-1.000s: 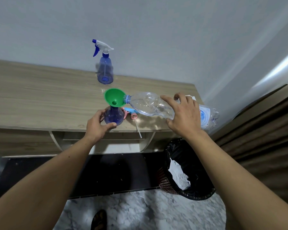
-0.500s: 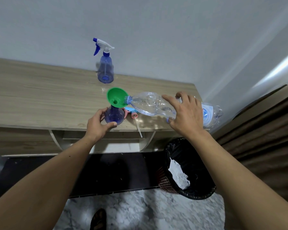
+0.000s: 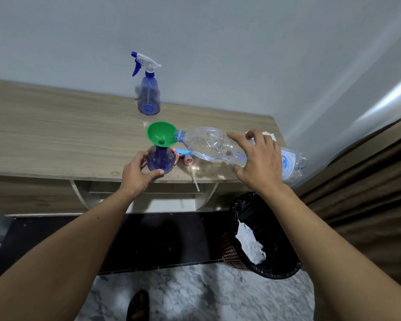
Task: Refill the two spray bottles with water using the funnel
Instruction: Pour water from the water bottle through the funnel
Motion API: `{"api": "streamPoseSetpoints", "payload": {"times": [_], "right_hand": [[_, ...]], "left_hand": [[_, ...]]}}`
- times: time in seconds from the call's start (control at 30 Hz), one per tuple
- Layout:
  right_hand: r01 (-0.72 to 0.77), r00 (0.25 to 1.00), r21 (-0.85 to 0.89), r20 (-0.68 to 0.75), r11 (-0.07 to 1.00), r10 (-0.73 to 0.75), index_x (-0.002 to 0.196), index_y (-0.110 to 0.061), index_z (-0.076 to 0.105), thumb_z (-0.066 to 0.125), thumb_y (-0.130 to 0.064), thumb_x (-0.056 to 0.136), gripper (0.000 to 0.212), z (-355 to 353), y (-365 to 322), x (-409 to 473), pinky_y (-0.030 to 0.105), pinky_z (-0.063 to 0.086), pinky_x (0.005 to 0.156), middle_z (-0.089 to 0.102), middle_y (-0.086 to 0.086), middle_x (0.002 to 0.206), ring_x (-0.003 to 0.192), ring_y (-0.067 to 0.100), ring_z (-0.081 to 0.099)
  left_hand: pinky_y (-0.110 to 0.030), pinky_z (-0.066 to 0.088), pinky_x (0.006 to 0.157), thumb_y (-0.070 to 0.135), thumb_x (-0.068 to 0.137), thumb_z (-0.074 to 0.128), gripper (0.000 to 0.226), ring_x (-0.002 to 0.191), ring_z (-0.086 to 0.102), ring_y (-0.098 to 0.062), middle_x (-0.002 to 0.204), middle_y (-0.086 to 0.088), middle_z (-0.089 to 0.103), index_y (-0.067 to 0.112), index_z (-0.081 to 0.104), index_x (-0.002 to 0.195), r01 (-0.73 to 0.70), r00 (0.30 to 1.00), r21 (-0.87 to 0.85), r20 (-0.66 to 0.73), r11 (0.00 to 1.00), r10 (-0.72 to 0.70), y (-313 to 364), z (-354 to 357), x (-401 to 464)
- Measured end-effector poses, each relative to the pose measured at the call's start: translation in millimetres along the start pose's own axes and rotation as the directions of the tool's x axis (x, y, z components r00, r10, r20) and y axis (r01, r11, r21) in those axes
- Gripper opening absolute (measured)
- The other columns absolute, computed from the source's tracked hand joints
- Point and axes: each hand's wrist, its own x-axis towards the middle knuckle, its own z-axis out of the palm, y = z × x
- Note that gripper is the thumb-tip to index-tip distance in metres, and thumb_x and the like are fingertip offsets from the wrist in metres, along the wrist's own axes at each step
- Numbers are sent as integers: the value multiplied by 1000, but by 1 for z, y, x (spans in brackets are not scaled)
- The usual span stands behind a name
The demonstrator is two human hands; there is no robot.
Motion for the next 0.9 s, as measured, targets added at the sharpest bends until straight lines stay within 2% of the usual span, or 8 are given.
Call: {"api": "streamPoseSetpoints", "payload": {"times": [0.23, 0.47, 0.53, 0.67, 0.8, 0.9], "right_hand": [[-14, 1000, 38, 11, 999, 13, 145, -46, 49, 84, -33, 69, 85, 4, 1, -1, 38, 40, 99, 51, 0, 129, 111, 25, 53], [-65, 998, 235, 42, 970, 56, 146, -46, 50, 82, -33, 70, 83, 15, -1, -2, 36, 38, 98, 47, -1, 125, 108, 24, 51], [-98, 994, 317, 72, 943, 79, 146, -48, 49, 83, -33, 70, 84, 18, -3, -2, 35, 37, 100, 45, -3, 126, 109, 22, 50], [-139, 990, 479, 69, 866, 121, 144, -50, 51, 85, -33, 69, 83, 24, -9, 1, 38, 45, 98, 45, -6, 123, 108, 18, 51], [-148, 989, 581, 83, 800, 123, 143, -52, 45, 87, -31, 71, 85, 32, -11, 7, 39, 54, 95, 45, -6, 126, 115, 16, 57], [-158, 987, 623, 77, 766, 141, 143, -52, 42, 87, -36, 72, 85, 38, -15, 13, 41, 54, 98, 48, -4, 127, 118, 18, 59]], "left_hand": [[-48, 52, 113, 24, 70, 99, 80, 130, 64, -22, 139, -3, 69, 27, 59, 140, 9, 1000, -10, -9, 1000, -9, -2, 1, 0], [-45, 51, 113, 22, 72, 98, 78, 129, 63, -21, 138, -4, 69, 25, 59, 140, 4, 1000, -1, -12, 1000, -4, 2, 1, -1], [-46, 52, 113, 25, 70, 99, 79, 128, 65, -19, 136, -2, 70, 28, 60, 138, -4, 1000, -4, -13, 1000, 4, 1, 1, 0], [-45, 52, 113, 24, 69, 100, 79, 125, 66, -17, 132, 1, 71, 29, 61, 137, -9, 1000, -5, -15, 1000, 9, -1, -1, 0], [-46, 52, 113, 27, 71, 98, 79, 127, 65, -17, 135, 3, 70, 32, 59, 139, -16, 1000, -7, -2, 1000, 16, -1, 1, -1], [-44, 51, 114, 29, 72, 97, 79, 126, 66, -14, 134, 7, 70, 35, 58, 140, -19, 1000, 0, -7, 1000, 19, -2, 1, -3]]}}
